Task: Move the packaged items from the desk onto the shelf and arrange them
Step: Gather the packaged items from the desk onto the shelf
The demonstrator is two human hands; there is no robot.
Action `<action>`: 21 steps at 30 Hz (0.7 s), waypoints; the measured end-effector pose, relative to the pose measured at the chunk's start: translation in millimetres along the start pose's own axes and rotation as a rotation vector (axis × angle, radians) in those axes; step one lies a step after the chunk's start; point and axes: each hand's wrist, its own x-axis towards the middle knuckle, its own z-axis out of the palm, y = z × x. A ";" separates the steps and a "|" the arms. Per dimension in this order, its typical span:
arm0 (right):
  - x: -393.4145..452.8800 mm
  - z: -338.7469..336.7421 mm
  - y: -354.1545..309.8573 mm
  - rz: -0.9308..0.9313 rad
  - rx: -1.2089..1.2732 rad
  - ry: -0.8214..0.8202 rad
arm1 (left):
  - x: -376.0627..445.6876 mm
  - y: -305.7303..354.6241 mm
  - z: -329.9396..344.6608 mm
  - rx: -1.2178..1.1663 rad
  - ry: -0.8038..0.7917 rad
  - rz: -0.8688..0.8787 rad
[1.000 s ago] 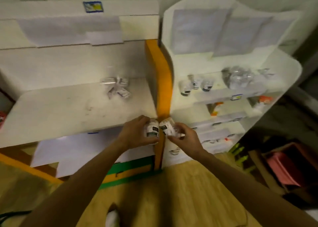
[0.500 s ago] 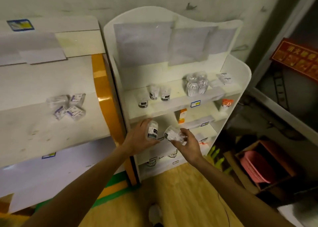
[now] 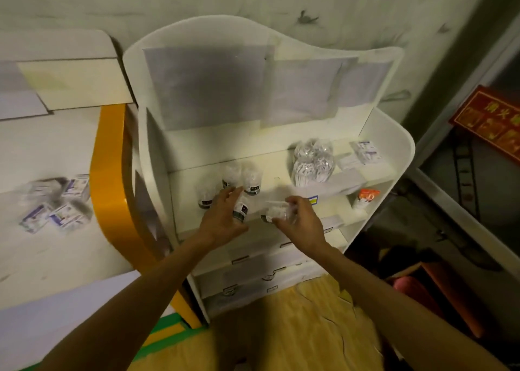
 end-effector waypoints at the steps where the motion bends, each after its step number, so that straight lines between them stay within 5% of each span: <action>1: 11.4 0.3 -1.2 -0.024 -0.026 0.003 | 7.3 2.1 -1.3 0.019 0.007 0.005; 11: 85.6 30.5 -11.9 -0.111 -0.146 -0.099 | 41.2 0.1 5.2 0.213 0.027 0.105; 21: 141.5 53.3 -8.2 -0.340 -0.131 -0.215 | 45.2 -33.8 19.6 0.677 0.095 0.161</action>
